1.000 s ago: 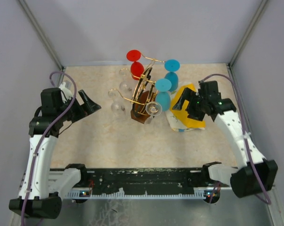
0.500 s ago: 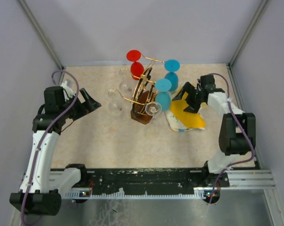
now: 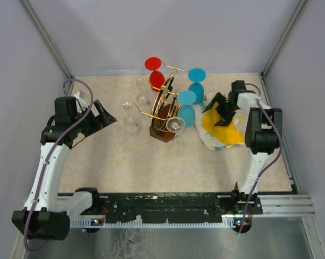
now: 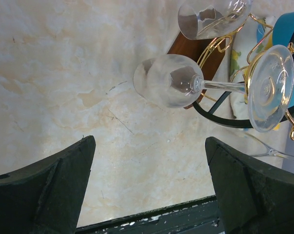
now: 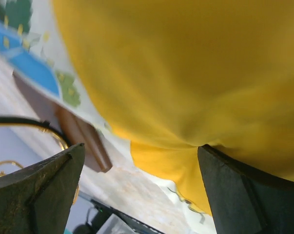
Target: Take the wine glass off the wine glass rack
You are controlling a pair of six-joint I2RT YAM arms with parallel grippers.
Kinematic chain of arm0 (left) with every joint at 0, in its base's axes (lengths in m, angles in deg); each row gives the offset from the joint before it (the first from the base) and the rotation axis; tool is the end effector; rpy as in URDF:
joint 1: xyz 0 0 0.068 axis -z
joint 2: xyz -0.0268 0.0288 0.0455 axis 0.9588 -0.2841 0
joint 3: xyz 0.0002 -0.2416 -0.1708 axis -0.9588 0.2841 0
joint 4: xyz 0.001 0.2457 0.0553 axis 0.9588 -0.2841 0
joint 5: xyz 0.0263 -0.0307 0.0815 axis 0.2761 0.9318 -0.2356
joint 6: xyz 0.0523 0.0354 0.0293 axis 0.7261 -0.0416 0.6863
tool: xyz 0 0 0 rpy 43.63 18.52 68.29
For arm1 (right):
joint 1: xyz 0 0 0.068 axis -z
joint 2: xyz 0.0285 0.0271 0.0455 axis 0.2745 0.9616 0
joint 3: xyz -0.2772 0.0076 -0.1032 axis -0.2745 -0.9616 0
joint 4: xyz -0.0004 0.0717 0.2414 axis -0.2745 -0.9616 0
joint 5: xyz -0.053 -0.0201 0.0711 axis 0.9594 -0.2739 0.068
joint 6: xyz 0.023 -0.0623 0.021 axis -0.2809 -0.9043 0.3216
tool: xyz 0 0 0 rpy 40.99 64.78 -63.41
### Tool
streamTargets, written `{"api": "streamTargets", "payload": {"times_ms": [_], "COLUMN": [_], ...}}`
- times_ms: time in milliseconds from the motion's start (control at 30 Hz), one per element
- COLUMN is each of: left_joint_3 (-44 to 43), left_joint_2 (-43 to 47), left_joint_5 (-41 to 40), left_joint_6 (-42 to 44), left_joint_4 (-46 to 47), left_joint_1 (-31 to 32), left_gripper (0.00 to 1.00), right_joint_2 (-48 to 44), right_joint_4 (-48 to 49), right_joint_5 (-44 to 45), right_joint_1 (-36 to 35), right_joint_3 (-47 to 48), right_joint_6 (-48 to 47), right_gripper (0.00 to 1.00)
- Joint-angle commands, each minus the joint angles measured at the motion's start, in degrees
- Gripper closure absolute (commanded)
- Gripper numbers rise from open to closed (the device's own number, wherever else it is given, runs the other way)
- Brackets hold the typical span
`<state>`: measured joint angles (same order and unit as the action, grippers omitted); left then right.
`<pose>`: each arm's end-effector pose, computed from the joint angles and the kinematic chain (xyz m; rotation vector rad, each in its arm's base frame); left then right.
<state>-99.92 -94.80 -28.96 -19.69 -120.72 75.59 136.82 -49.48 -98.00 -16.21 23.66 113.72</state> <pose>0.1979 -0.0230 0.3535 -0.3366 2.2648 -0.5826 0.4201 0.0277 0.1800 0.7658 2.7273 0.8080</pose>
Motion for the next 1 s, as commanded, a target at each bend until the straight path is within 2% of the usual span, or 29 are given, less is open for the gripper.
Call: {"api": "streamTargets", "payload": {"times_ms": [0, 167, 267, 400, 533, 700, 967], "left_joint_3": [-2.61, -2.41, -2.04, -0.88, -0.81, -1.51, -1.54], "left_joint_2": [-0.05, -1.26, -2.01, -1.52, -1.6, -1.39, -1.2], "left_joint_5": [-0.77, 0.1, 0.67, 0.56, 1.08, 1.08, 0.73], "left_joint_6": [1.97, 2.14, 1.79, 0.98, 0.55, 0.58, 0.34], "left_joint_4": [0.79, 1.73, 2.21, 3.43, 3.43, 3.15, 2.57], "left_joint_1": [-0.28, -0.29, -0.24, -0.26, -0.25, -0.32, -0.24], "left_gripper": [0.0, 0.0, 0.0, 0.0, 0.0, 0.0, 0.0], "right_joint_2": [-2.78, -7.22, -9.33, -15.57, -20.23, -15.54, -10.98], "right_joint_4": [-7.77, -11.32, -12.54, -9.06, -7.77, -13.51, -15.43], "right_joint_5": [15.07, 24.79, 28.83, 25.22, 20.24, 11.89, 10.95], "right_joint_1": [14.21, 26.19, 28.72, 26.5, 20.02, 15.43, 13.63], "right_joint_3": [-0.45, 2.82, 6.2, 5.77, 4.86, 5.13, 1.82], "right_joint_6": [-2.71, -3.97, -4.95, -6.33, -7.31, -9.7, -12.41], "right_gripper": [0.01, 0.01, 0.01, 0.01, 0.01, 0.01, 0.01]}}
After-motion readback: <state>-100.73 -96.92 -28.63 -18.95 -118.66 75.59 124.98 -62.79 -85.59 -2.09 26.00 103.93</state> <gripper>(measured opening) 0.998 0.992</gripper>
